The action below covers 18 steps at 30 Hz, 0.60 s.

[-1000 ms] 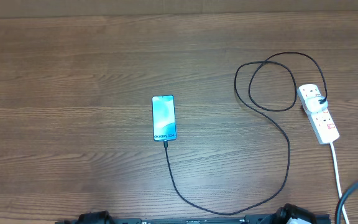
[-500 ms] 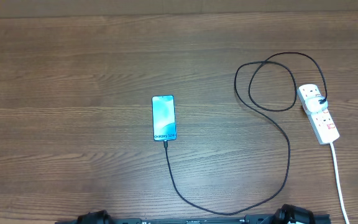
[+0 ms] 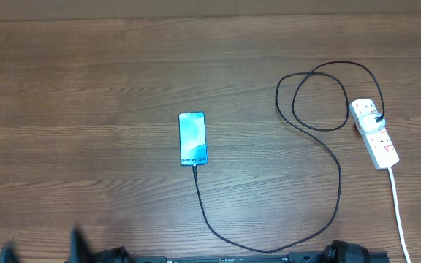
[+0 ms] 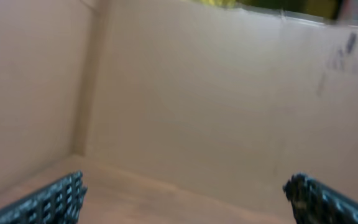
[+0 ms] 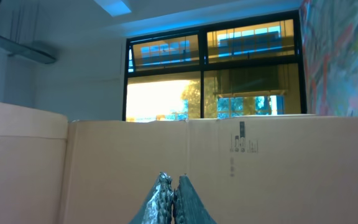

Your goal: Plug charger to phone and switch on socket

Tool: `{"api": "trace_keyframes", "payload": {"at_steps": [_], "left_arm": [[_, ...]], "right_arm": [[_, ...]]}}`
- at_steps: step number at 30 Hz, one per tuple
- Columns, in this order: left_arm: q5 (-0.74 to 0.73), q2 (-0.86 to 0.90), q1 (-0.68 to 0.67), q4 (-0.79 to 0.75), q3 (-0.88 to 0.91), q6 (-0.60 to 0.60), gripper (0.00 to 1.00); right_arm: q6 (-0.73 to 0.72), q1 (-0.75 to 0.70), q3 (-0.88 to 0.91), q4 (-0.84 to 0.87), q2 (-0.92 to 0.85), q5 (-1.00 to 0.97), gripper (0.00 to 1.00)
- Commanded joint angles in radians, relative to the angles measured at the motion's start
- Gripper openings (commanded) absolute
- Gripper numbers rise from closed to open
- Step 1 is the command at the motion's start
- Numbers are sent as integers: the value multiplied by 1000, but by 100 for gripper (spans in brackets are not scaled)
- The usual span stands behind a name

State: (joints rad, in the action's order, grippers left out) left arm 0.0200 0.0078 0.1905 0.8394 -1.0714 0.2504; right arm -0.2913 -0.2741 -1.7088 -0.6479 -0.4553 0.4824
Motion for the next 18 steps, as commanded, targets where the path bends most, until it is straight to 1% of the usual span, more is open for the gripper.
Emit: {"api": "trace_keyframes", "payload": {"at_steps": [1, 4, 7, 12, 15, 18], "left_arm": [[-153, -3, 5, -148, 193, -71, 100], [-202, -3, 5, -346, 396, -71, 100], [-232, -3, 5, -487, 569, -71, 100], [-225, -3, 5, -669, 810, -2, 100], [-188, -3, 5, -780, 917, 46, 100], [-145, -3, 5, -835, 986, 75, 99]], "right_arm": [[12, 5, 7, -1, 12, -22, 4], [12, 5, 5, 0, 26, -22, 4], [12, 5, 5, 7, 26, -22, 4], [12, 5, 5, 16, 26, -22, 5], [12, 5, 5, 24, 26, -22, 5], [12, 5, 5, 34, 26, -22, 8]]}}
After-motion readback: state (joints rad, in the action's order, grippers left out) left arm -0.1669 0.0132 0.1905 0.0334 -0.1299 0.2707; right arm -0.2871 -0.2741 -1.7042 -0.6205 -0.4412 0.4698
